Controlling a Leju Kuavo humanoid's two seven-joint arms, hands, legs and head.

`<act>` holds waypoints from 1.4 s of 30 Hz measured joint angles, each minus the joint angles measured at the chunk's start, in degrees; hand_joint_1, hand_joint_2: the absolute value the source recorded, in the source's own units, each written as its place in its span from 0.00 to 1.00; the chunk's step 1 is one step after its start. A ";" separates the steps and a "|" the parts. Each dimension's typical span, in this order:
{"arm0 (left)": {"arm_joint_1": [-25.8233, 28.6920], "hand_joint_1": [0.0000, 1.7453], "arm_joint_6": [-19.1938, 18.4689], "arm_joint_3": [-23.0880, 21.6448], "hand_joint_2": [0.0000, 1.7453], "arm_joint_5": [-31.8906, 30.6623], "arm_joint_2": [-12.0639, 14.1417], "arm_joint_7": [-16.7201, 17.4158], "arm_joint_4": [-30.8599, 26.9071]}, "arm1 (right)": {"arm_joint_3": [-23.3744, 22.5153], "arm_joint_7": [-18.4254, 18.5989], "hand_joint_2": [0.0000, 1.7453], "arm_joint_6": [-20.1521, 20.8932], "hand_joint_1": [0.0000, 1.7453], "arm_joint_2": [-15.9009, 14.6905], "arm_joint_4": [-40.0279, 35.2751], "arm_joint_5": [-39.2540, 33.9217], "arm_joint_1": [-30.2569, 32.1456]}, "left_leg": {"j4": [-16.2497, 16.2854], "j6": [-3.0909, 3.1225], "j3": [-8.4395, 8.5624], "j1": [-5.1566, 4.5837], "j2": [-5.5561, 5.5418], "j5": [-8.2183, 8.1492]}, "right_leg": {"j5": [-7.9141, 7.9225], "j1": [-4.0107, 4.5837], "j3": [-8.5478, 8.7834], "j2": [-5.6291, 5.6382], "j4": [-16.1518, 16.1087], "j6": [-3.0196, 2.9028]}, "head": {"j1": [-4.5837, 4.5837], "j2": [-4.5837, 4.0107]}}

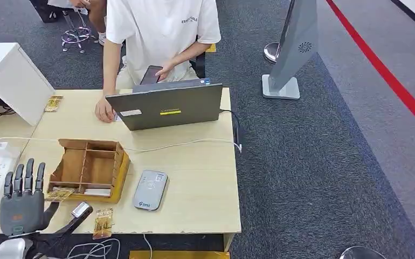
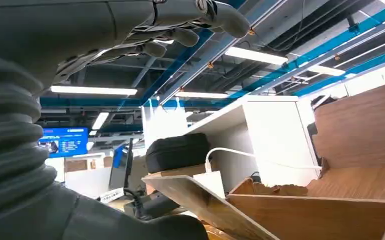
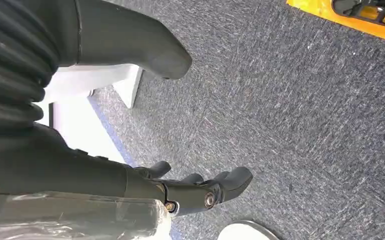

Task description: Pass the card to the sensor for recognition and then transmit it.

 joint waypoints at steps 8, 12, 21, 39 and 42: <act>0.00 1.00 0.00 -0.15 1.00 2.25 0.28 -1.42 0.98 | 0.00 0.00 1.00 -0.02 0.00 0.00 0.02 -0.02 0.00 | 0.00 0.00 0.00 0.00 0.00 0.00 | 0.00 0.00 0.00 0.00 0.00 0.00 | 0.00 0.00; -0.01 1.00 0.00 -0.15 1.00 3.04 0.50 -2.19 1.73 | 0.00 -0.02 1.00 -0.02 0.00 0.00 0.04 -0.02 0.00 | 0.00 0.00 0.00 0.00 0.00 0.00 | 0.00 0.00 0.00 0.00 0.00 0.00 | 0.00 0.00; -0.05 1.00 0.00 -0.15 1.00 3.76 0.90 -3.08 3.30 | 0.00 -0.07 1.00 -0.02 0.00 0.00 0.09 0.00 0.00 | 0.00 0.00 0.00 0.00 0.00 0.00 | 0.00 0.00 0.00 0.00 0.00 0.00 | 0.00 0.00; -0.71 1.00 0.00 -0.90 1.00 6.34 1.73 -2.73 5.18 | -0.02 -0.09 1.00 0.00 0.00 -0.02 0.09 0.20 0.00 | 0.00 0.00 0.00 0.00 -0.02 0.00 | 0.00 0.00 0.00 0.00 0.00 0.00 | -0.02 0.00; -1.02 1.00 0.02 -0.85 1.00 5.16 1.60 -3.63 5.75 | -0.02 -0.09 1.00 -0.02 0.00 -0.02 0.09 0.17 0.00 | 0.00 0.00 0.00 0.00 -0.03 0.00 | 0.00 0.00 0.01 -0.01 0.00 0.00 | 0.00 0.00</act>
